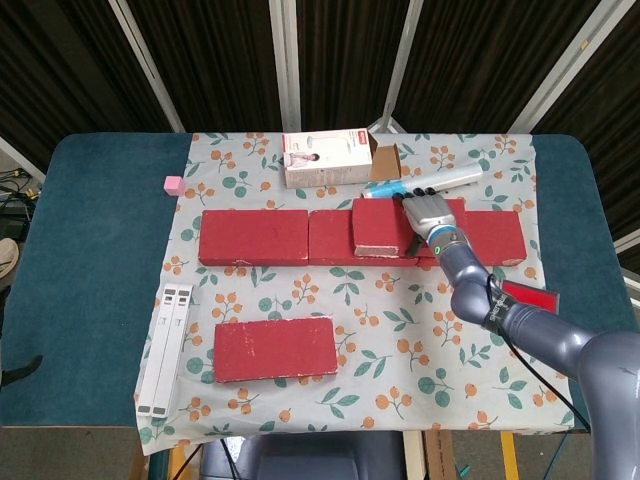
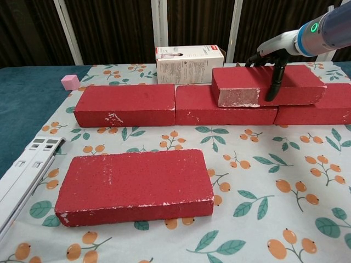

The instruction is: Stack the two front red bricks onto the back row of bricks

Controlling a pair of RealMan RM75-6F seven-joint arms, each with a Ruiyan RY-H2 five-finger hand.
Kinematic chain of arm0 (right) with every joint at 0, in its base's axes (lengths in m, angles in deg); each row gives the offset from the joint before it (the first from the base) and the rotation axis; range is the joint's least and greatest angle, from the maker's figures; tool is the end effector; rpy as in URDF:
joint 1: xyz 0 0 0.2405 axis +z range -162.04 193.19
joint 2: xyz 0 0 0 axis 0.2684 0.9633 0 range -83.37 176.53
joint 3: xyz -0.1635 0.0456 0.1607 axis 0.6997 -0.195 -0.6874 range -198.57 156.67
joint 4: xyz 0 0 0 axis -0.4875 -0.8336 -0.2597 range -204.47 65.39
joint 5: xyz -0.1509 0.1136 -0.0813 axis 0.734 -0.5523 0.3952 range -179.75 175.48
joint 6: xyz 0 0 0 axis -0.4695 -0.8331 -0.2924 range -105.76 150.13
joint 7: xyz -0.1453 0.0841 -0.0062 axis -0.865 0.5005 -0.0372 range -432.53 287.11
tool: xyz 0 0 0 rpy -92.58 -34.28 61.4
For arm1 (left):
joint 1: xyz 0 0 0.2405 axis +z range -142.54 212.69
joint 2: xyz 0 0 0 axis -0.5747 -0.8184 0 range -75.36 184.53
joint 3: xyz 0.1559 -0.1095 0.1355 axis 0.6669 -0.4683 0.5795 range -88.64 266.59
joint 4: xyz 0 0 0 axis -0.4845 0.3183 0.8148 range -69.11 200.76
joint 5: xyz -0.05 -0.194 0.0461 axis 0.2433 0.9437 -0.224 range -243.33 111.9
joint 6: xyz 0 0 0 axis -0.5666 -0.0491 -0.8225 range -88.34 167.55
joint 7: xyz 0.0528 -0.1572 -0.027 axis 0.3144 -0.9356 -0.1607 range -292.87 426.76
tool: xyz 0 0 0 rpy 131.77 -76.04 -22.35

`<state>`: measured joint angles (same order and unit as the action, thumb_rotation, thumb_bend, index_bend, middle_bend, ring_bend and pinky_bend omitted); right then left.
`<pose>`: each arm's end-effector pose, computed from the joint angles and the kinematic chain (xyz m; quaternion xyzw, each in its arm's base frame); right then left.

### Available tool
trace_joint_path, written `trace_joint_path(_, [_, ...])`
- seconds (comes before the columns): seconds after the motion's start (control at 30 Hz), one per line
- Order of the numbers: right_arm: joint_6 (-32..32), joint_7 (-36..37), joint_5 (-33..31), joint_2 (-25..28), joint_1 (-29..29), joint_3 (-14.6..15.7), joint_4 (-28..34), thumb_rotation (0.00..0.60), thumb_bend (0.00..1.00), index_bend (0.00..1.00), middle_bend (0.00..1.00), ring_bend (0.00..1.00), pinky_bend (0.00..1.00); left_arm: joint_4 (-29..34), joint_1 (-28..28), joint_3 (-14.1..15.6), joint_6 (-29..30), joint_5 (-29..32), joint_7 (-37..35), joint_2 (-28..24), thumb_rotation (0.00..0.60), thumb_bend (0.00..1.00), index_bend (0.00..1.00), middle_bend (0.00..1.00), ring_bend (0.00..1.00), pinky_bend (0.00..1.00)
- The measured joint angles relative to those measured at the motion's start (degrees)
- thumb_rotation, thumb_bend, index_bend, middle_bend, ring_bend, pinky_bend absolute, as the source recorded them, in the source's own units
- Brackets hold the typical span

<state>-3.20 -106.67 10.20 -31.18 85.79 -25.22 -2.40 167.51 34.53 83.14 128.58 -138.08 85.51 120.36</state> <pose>-0.1307 -0.4749 0.0401 0.7355 -0.4516 0.1817 0.4712 -0.2992 0.1839 0.1597 -0.5190 -0.4028 -0.2967 0.6931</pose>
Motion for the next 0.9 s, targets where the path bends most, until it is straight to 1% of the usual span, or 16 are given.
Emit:
trace_joint_path(0.17, [-0.4,1.2,-0.3,0.7,0.8,1.5,1.1,0.6,0.15,0.04,0.08,0.0,0.0,0.0,0.0,0.1,-0.1,0.0,0.1,0.0,0.6,0.0,0.06,0.0,0.0,0.13])
trace_joint_path(0.27, [-0.7,1.6,-0.8,0.9,1.2,2.4,1.4,0.6,0.15,0.0,0.05,0.0,0.0,0.0,-0.1,0.1,-0.1,0.0,0.1,0.0,0.6,0.0,0.06,0.0,0.0,0.13])
trace_joint_path(0.47, [-1.1,2.8,-2.2,1.0,2.2,4.2,1.4,0.6,0.15,0.0,0.01,0.0,0.0,0.1,-0.1,0.1,0.0,-0.1,0.3,0.1,0.6,0.0,0.06,0.0,0.0,0.13])
trace_joint_path(0.63, [-1.3,3.5,-2.5,1.3,2.8,5.3,1.7,0.6,0.15,0.0,0.0,0.0,0.0,0.1,-0.1,0.1,0.0,-0.1,0.6,0.2,0.6,0.0,0.06,0.0,0.0,0.13])
trace_joint_path(0.8, [-1.6,4.3,-2.2,2.3,3.2,5.2,3.2,0.6,0.15,0.0,0.0,0.0,0.0,0.1,-0.1,0.1,0.1,0.2,0.6,0.2,0.6,0.0,0.06,0.0,0.0,0.13])
trace_joint_path(0.9, [-2.1,4.8,-1.6,3.8,3.4,5.0,5.2,0.6,0.15,0.0,0.0,0.0,0.0,0.1,-0.1,0.0,0.3,0.2,0.6,0.2,0.6,0.0,0.06,0.0,0.0,0.13])
